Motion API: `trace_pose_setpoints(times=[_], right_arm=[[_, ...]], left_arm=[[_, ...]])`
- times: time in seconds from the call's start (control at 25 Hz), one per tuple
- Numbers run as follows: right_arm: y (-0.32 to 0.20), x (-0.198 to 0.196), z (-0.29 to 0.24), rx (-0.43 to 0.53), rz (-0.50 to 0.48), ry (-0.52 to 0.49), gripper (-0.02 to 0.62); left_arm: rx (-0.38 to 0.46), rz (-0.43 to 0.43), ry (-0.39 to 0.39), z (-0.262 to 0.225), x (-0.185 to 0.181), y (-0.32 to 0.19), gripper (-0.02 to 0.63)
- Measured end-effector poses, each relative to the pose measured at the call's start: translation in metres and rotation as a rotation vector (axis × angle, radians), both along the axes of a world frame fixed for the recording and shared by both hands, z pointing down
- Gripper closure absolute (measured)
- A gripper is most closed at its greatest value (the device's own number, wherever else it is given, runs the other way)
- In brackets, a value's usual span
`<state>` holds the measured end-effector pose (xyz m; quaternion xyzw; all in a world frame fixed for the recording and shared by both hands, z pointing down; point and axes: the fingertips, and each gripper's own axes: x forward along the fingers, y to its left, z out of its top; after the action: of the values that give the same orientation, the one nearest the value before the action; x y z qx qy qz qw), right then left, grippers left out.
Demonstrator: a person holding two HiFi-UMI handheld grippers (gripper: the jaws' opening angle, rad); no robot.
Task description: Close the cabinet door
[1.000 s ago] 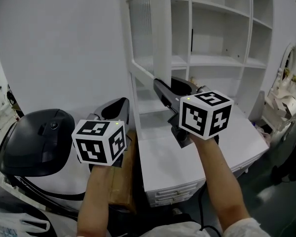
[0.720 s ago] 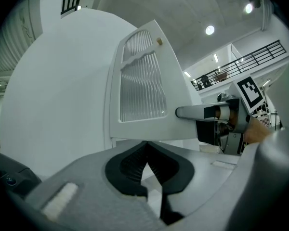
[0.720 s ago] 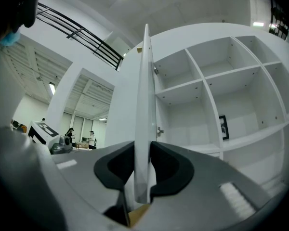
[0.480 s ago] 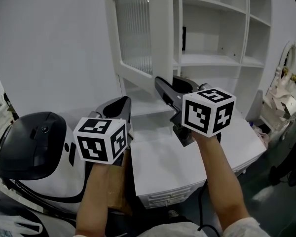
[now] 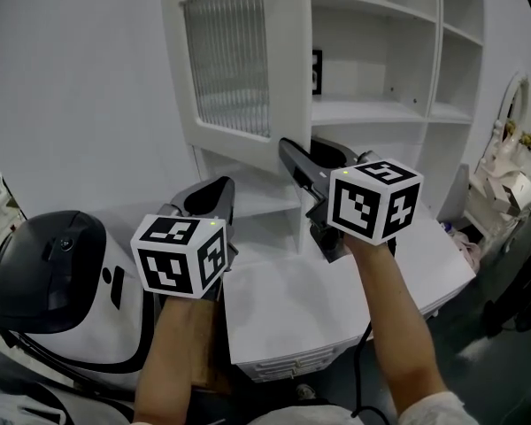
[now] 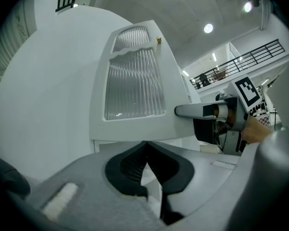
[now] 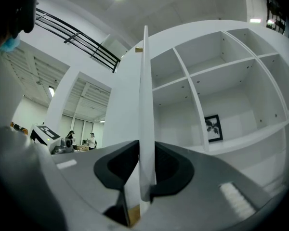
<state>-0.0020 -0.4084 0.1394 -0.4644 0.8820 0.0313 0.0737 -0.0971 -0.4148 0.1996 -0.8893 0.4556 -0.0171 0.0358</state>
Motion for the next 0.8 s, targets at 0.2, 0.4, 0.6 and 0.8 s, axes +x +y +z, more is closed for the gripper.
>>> trace_pose_setpoints(times=[0.2,0.4,0.6,0.8], right_arm=[[-0.016,0.019,-0.002,-0.006,-0.012,-0.010,0.503],[-0.027,0.024,-0.001,0.004,-0.033,-0.017,0.497],[-0.041,0.037,0.001,0.018,-0.002,-0.015,0.479],[-0.059,0.054,0.002,0.023,0.045,0.022,0.457]], left_arm=[[-0.001,-0.003,-0.005,-0.002,0.016,-0.013,0.607],[0.002,-0.007,-0.005,0.002,0.022,-0.024,0.607],[0.006,-0.011,-0.004,0.004,0.031,-0.033,0.607],[0.003,-0.010,-0.018,0.007,0.044,-0.044,0.607]])
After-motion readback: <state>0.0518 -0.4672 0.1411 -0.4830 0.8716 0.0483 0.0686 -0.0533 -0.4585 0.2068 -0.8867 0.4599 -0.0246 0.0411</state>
